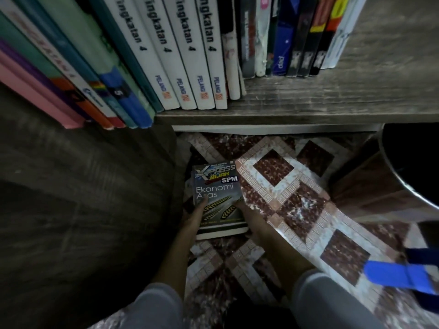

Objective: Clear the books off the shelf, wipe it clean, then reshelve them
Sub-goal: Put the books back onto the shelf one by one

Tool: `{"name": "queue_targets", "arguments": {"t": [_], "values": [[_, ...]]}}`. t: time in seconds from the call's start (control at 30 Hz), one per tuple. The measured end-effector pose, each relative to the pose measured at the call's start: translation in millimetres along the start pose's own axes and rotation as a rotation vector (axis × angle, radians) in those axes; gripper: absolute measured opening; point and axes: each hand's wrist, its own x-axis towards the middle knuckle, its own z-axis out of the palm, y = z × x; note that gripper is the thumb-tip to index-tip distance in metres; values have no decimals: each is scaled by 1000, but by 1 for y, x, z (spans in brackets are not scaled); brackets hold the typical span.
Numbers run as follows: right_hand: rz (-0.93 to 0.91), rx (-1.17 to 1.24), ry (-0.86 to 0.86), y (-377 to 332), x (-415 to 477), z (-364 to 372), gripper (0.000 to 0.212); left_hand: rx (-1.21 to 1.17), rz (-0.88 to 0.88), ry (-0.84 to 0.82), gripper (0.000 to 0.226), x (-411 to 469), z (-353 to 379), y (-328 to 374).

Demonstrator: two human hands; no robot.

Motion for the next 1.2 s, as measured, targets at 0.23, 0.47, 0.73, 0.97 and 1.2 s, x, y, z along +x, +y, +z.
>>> {"name": "queue_targets", "arguments": {"t": [0.23,0.47,0.73,0.97,1.2], "values": [[-63,44,-28,-28,-41,-10,34,128,40,-98,61,-46,10,38],[-127,136,43,-38,-115,-30,34,297,232,-159,55,-108,27,65],[-284,172,198,-44,-213,-56,20,435,357,-318,43,-210,35,71],[-452,356,262,-27,-290,-73,20,530,461,-306,39,-299,41,69],[-551,444,428,-17,-334,-98,74,538,616,-407,58,-367,63,65]]}}
